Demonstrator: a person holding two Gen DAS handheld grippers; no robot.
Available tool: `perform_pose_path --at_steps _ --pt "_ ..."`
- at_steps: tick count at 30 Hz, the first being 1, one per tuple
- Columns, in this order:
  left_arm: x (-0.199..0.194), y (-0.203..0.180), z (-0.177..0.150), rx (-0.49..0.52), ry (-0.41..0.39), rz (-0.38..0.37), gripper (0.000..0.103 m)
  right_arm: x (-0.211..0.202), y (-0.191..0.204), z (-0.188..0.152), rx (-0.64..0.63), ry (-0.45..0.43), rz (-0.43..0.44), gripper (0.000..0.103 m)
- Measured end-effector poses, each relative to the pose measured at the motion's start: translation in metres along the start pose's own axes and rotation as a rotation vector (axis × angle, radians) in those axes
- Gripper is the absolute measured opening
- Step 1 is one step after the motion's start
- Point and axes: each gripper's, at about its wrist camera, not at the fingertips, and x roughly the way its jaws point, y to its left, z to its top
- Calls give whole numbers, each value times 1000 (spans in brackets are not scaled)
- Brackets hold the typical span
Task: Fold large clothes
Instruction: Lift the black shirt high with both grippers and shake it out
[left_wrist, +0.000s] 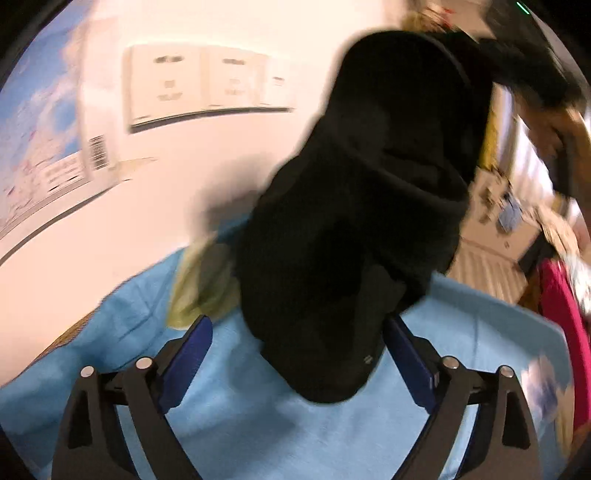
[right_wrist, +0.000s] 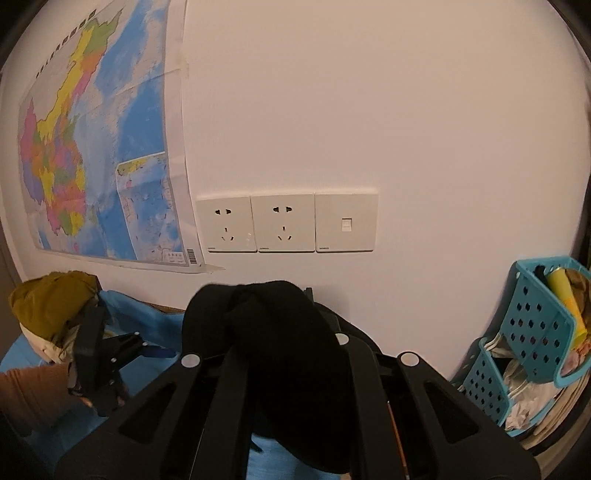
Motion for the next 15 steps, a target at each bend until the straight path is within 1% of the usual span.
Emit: perform_pose_path --at_steps 3,5,7,9,10,11,12,13,14,15 --pt "9 -15 -4 84 23 -29 93 -2 1 1 -3 -6 4 4" --pt "13 -34 -4 121 24 -37 93 -3 0 1 1 -7 8 4" --pt "16 -42 -6 168 20 -41 93 -4 0 1 -4 -6 9 4" --pt "19 -50 -4 213 21 6 93 -5 0 1 -6 -5 14 4" --pt "27 -49 -3 218 45 40 90 -7 0 0 -11 -8 11 4" --pt "37 -44 -2 200 74 66 75 -8 -1 0 -6 -11 10 4" --pt "46 -39 -1 177 103 100 64 -9 -4 -1 0 -13 13 4" --pt "49 -38 1 155 126 121 38 -11 -5 -2 -2 -14 11 4" --pt "57 -26 5 93 153 125 17 -12 -9 -4 -1 -14 0 4" --pt "61 -19 9 46 150 118 16 -14 -13 -4 1 -15 -9 4"
